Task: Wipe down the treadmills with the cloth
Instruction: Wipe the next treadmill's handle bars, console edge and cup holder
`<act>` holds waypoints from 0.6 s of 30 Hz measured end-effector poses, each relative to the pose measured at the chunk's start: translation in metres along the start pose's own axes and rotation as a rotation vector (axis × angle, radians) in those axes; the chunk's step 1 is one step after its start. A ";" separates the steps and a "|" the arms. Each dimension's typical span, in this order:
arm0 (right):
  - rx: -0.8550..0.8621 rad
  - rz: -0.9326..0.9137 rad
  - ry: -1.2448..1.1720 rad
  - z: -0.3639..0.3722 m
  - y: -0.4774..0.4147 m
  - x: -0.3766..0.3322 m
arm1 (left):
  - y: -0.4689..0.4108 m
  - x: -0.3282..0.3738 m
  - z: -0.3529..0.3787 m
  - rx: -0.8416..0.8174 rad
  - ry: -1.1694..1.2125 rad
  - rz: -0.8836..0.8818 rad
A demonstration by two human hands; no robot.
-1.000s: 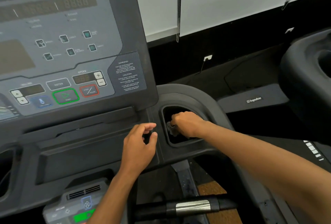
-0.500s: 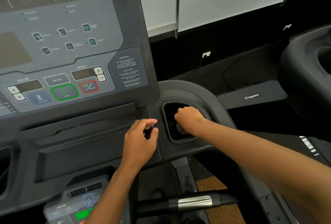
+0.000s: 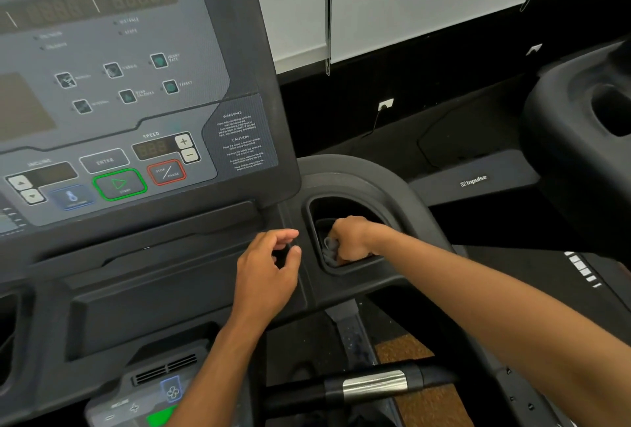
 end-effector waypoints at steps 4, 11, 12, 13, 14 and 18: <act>0.030 0.196 -0.224 0.013 0.000 0.013 | -0.003 0.000 -0.002 0.002 0.003 0.001; 0.295 0.532 -1.227 0.016 0.002 0.019 | -0.007 0.005 0.004 -0.008 0.008 0.015; 0.341 0.565 -1.235 0.013 0.003 0.019 | -0.006 0.006 0.005 -0.016 0.004 0.019; 0.377 0.589 -1.201 0.010 0.005 0.018 | -0.006 0.006 0.006 -0.021 0.000 0.023; 0.397 0.596 -1.163 0.009 0.008 0.016 | -0.005 0.006 0.005 -0.023 -0.003 0.025; 0.352 0.461 -1.168 0.015 0.011 0.010 | -0.002 0.001 0.002 0.000 0.017 0.005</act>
Point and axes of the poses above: each hand's wrist, its own y-axis away from the middle knuckle, its own z-axis out of the palm, x = y × z, the point moved 9 cm from there along -y, towards the middle knuckle, and after that the axes turned 11 degrees about y, right-handed, at the moved point
